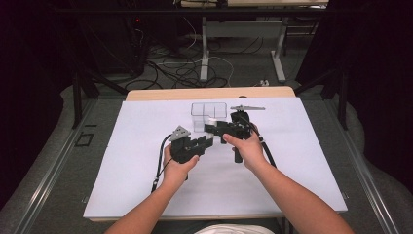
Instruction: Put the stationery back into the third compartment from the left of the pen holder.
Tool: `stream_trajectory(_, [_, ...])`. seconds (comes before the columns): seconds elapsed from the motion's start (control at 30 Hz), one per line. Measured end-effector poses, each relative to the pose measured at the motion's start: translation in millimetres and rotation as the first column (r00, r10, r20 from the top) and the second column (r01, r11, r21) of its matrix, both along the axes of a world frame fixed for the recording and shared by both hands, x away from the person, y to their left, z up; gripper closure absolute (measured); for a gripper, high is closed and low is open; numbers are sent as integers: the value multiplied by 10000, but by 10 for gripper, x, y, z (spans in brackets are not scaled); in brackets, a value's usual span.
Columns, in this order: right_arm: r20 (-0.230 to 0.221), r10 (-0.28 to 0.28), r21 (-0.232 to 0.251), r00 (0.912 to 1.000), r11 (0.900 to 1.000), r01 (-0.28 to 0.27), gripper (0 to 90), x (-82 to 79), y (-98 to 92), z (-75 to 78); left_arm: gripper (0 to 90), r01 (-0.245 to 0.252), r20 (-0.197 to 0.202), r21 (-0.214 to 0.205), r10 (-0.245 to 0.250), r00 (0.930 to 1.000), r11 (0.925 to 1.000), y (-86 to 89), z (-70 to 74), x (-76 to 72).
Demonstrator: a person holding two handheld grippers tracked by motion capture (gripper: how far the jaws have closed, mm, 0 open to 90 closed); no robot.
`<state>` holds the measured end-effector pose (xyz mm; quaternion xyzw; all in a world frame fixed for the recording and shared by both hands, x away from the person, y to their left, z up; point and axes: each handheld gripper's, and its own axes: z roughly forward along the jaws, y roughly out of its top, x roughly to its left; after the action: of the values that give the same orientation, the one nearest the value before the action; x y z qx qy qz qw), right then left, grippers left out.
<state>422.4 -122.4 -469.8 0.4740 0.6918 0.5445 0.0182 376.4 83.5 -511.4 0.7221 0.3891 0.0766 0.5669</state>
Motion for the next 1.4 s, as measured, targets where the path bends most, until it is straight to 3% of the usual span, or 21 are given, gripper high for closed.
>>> stream_trajectory(0.13, [13,-26,98,10000,9999,26,349,15,2,-13,714,75,-13,-15,-76,10000,10000,-20,-1,-11])
stream_trajectory(0.23, [-226,-77,147,9997,9999,80,356,15,14,-20,714,136,-11,-11,-136,9999,9999,-36,-1,-21])
stream_trajectory(0.33, [-313,-164,277,9994,9995,173,437,9,25,-28,714,177,-9,-28,-177,9998,9998,-45,-1,-27])
stream_trajectory(0.9, [-756,-95,730,9971,9972,150,651,16,38,-43,714,352,-56,10,-352,9994,9994,-60,-9,-31])
stream_trajectory(1.4, [-734,-179,590,9971,9980,223,656,14,39,-30,706,439,-240,-321,-447,9987,9985,-56,-17,-16])
